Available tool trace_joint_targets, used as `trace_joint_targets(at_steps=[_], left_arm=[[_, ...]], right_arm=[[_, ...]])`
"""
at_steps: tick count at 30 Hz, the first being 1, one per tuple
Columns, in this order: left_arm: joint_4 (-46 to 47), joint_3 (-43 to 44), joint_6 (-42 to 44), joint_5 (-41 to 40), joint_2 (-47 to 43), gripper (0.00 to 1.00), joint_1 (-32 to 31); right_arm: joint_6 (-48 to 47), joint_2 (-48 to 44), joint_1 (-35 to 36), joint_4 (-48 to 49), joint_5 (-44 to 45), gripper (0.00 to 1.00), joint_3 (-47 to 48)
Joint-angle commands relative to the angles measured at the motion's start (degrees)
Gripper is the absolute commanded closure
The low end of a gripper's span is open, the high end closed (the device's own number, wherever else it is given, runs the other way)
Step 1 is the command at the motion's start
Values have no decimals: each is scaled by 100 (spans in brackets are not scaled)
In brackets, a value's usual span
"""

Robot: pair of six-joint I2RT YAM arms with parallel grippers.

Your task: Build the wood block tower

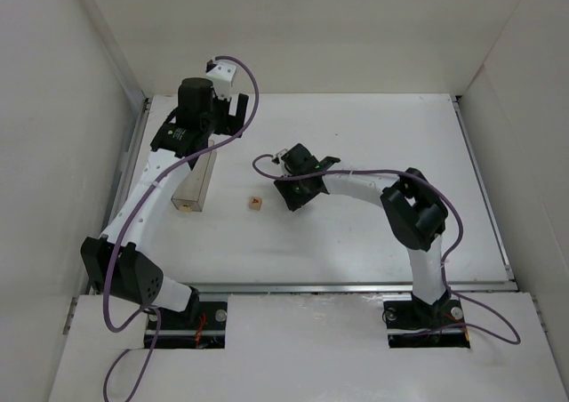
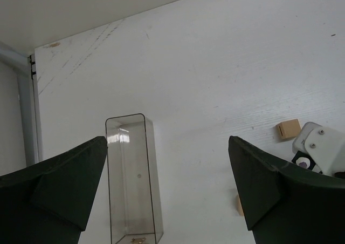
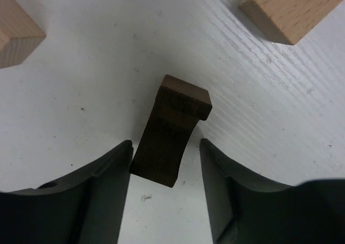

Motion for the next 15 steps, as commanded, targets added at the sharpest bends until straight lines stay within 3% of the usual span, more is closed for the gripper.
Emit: trace_joint_targets(at_steps=[1, 4, 6, 7, 9, 13, 15], left_arm=[[160, 100, 24, 71, -134, 7, -6], [160, 100, 24, 123, -134, 8, -6], [160, 100, 76, 124, -134, 11, -6], [160, 40, 172, 281, -186, 16, -6], [108, -14, 322, 457, -186, 20, -6], [-103, -128, 980, 1177, -239, 25, -6], [-270, -128, 1682, 2194, -291, 25, 125]], right_arm=[[85, 14, 73, -96, 154, 43, 142], [85, 14, 73, -97, 154, 66, 195], [24, -46, 73, -97, 154, 94, 195], [-55, -134, 73, -97, 154, 100, 195], [-213, -292, 73, 17, 75, 100, 55], [-591, -1676, -50, 902, 75, 100, -726], [-863, -2390, -182, 2057, -213, 100, -1270]])
